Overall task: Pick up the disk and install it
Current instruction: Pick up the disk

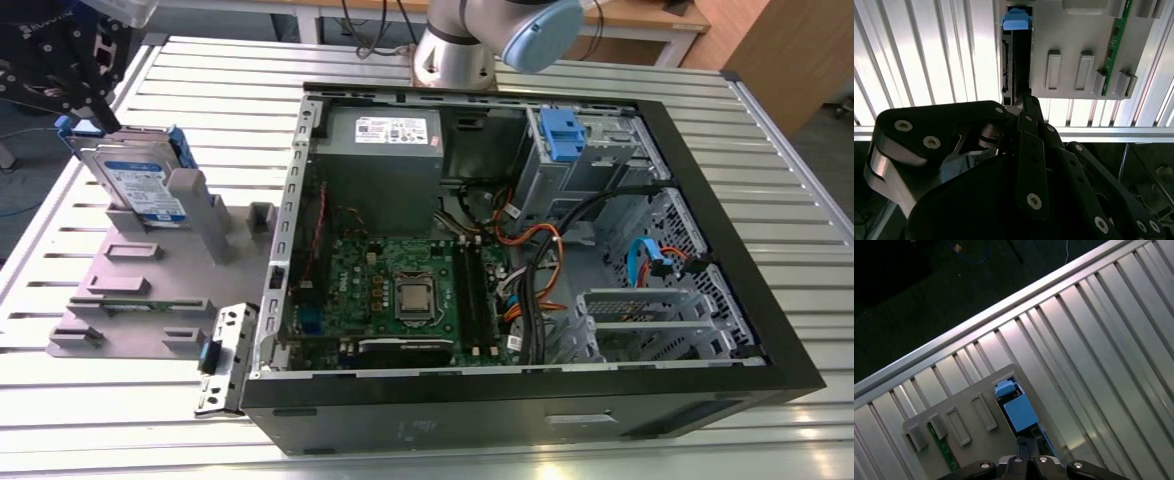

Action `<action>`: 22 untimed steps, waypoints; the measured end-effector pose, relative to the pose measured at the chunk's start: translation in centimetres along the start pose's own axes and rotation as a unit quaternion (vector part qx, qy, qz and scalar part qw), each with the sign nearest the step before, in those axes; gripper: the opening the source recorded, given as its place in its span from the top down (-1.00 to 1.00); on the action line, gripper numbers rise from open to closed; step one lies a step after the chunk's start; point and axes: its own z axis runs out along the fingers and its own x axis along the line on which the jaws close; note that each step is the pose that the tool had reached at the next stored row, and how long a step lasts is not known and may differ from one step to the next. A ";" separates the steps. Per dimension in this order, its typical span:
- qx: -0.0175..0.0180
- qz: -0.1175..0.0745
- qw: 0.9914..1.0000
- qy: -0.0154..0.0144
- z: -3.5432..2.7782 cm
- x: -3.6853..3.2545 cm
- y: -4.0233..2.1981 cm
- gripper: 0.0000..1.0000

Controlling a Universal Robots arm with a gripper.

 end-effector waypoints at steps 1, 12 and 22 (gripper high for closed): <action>0.000 0.000 1.000 0.000 0.00 0.00 0.00 0.79; 0.000 -0.001 1.000 0.000 0.00 0.00 0.00 0.79; -0.001 -0.052 0.999 0.002 0.02 0.00 0.00 0.79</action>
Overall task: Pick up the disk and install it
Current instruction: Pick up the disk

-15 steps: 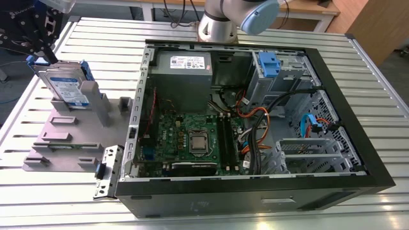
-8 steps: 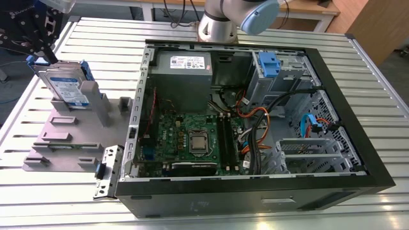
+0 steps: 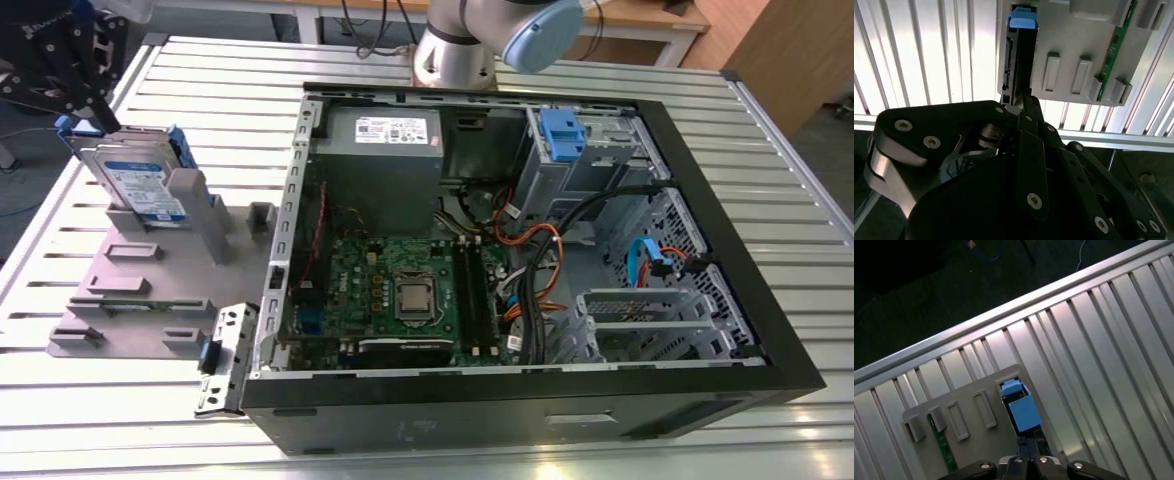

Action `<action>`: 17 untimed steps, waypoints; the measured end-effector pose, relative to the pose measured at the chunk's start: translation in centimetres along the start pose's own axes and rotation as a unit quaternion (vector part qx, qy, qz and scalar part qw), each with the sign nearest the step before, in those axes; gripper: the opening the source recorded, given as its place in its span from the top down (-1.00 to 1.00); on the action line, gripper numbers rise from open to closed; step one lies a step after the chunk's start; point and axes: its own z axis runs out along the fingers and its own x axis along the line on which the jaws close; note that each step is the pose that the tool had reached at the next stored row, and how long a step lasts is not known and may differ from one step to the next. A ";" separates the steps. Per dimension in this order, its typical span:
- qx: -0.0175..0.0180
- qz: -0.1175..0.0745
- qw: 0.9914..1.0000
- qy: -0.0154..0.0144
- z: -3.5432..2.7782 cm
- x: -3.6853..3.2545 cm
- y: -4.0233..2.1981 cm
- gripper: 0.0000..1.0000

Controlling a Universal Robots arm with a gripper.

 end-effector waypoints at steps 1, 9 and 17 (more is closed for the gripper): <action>0.000 -0.009 1.000 0.000 0.00 0.00 0.00 0.79; -0.002 -0.073 0.997 0.003 0.00 0.00 0.00 0.79; -0.002 -0.075 0.997 0.003 0.00 0.00 0.00 0.79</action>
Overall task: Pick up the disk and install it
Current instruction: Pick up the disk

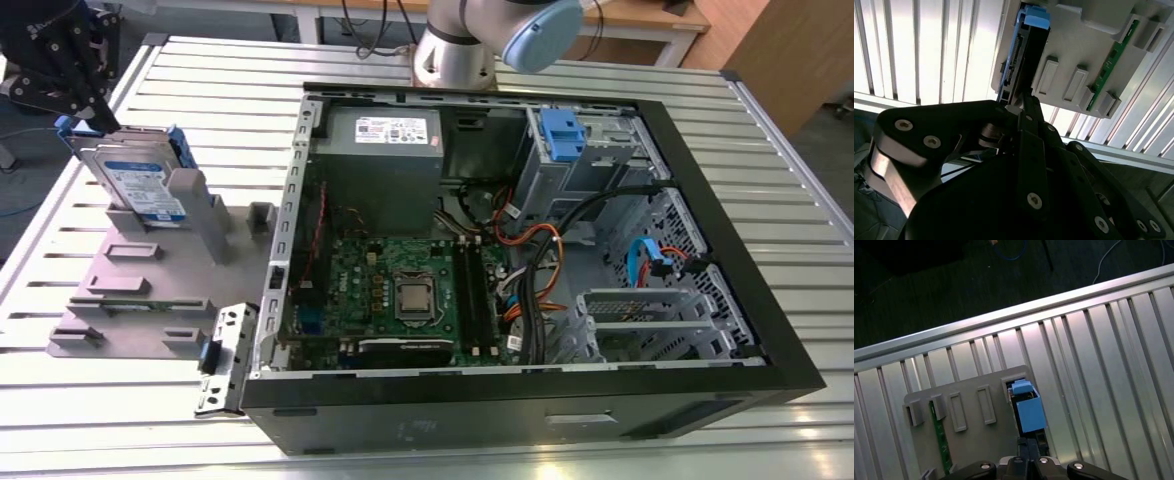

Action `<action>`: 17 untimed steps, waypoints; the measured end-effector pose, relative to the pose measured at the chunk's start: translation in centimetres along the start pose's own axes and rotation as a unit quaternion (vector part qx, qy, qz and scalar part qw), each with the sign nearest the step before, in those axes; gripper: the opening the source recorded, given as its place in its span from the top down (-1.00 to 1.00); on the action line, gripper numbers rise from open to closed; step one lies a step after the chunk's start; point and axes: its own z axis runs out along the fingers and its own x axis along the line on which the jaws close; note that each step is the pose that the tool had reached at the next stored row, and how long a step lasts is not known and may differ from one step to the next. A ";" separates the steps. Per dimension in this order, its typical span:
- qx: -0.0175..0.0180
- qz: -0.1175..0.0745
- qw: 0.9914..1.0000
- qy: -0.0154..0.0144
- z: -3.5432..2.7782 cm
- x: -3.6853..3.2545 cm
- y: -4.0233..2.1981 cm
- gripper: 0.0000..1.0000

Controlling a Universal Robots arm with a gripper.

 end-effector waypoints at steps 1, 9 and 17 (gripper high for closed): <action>0.000 0.000 1.000 0.000 0.00 0.00 0.00 0.79; 0.000 -0.003 1.000 0.000 0.00 -0.01 -0.01 0.79; -0.001 -0.049 0.999 0.002 0.03 -0.02 -0.07 0.79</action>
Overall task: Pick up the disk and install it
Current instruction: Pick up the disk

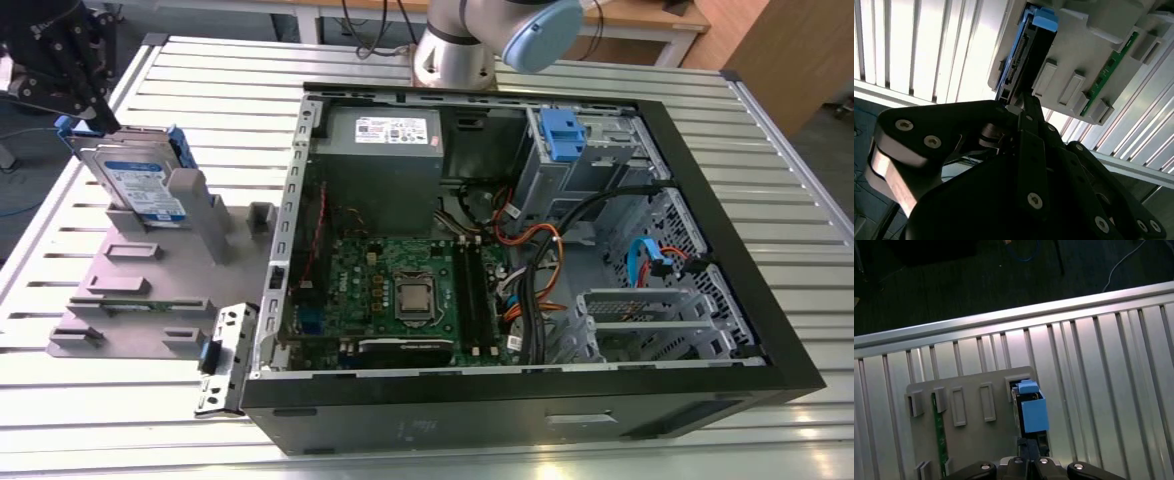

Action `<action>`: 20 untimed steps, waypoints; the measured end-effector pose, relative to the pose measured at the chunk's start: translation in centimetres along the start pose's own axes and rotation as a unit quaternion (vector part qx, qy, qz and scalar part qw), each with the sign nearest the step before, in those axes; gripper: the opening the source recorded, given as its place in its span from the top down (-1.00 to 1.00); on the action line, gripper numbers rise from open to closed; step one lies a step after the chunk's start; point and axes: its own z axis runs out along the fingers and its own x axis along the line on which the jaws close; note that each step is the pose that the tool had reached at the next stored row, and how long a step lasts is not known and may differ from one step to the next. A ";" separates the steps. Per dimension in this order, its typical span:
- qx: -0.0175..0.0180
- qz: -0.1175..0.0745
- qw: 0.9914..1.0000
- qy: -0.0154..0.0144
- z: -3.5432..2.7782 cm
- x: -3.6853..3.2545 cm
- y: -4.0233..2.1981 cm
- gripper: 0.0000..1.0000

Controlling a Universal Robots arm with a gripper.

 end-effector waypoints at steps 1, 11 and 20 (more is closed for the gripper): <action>0.000 -0.004 1.000 0.000 0.00 0.00 -0.01 0.79; 0.000 -0.008 1.000 0.000 0.08 -0.08 -0.08 0.79; 0.000 -0.006 1.000 -0.001 0.25 -0.40 -0.20 0.79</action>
